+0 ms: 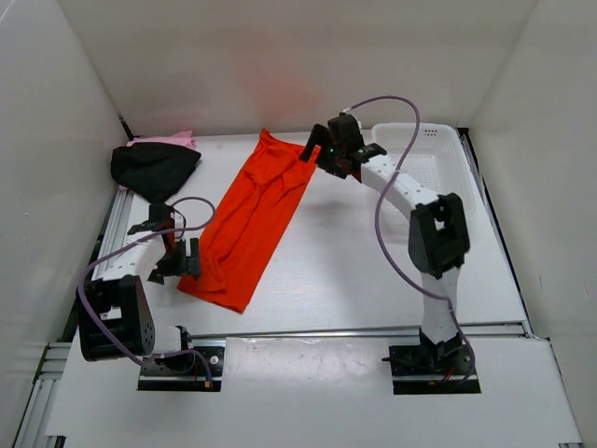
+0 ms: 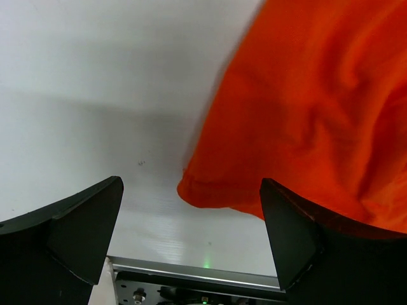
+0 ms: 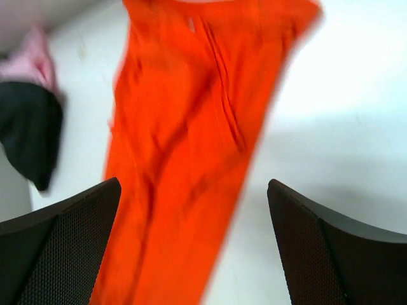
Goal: Fold and stack the t-shirts
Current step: Rotate the tshirt 90 degrees, then grab the bottom of the folded rectangular tshirt with both arms, then fold the folded rectangular tshirt in 1/3 of the way
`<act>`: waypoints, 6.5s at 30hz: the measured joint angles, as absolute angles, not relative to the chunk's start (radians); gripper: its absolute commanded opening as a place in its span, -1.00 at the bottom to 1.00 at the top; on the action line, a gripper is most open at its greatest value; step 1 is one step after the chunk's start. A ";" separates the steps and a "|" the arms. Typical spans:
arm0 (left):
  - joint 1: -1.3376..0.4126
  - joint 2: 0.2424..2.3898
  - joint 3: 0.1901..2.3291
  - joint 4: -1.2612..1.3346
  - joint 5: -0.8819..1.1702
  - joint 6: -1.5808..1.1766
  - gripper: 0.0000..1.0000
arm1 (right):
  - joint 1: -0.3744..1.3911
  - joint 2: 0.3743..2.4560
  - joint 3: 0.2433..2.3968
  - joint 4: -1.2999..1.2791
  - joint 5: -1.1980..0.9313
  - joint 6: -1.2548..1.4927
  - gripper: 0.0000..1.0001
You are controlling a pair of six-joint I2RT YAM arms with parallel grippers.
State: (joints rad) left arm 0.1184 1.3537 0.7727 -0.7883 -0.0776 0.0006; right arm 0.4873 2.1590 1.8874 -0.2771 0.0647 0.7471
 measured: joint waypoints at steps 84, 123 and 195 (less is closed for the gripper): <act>-0.891 1.010 1.103 -1.080 -0.127 0.004 1.00 | 1.095 1.251 0.545 -0.242 -0.012 1.224 0.22; -0.483 1.178 0.519 -0.800 0.533 -0.015 0.64 | 1.262 1.362 0.719 -0.413 0.218 1.249 0.18; -0.186 1.923 1.534 -0.974 0.322 -0.008 -0.79 | 0.624 1.893 1.491 -0.534 -0.023 0.739 -1.00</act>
State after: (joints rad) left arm -0.1860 1.9228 1.5341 -0.9737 0.3218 -0.0078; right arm 0.6243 1.8931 1.4914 -0.5343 -0.0235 0.7391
